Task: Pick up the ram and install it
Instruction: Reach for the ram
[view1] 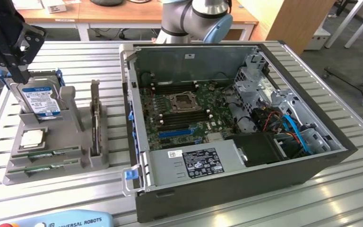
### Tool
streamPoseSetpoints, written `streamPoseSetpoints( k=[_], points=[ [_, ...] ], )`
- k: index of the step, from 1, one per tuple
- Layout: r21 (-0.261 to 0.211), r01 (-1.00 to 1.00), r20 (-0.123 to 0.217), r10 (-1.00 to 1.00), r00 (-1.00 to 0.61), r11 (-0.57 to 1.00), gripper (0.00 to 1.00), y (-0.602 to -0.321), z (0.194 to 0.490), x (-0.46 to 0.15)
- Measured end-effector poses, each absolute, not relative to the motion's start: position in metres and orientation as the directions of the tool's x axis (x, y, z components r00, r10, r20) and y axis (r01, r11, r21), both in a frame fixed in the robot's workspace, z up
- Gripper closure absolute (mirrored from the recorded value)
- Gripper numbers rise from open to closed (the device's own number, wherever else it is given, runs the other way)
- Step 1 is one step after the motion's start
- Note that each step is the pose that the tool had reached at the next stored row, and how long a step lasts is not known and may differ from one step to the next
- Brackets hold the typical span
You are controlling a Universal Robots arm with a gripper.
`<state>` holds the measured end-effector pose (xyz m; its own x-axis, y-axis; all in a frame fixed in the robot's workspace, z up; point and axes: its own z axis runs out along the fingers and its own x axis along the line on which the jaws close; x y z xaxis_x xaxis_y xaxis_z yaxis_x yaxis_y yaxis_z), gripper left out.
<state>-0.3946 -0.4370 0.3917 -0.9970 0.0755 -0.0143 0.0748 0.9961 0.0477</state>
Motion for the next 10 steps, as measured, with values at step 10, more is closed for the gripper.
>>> streamPoseSetpoints(
  k=[10],
  points=[
    [0.048, 0.04, -0.014, 0.041, -0.999, 0.998, 0.9, -0.437, 0.3916, -0.3945]
  ],
)
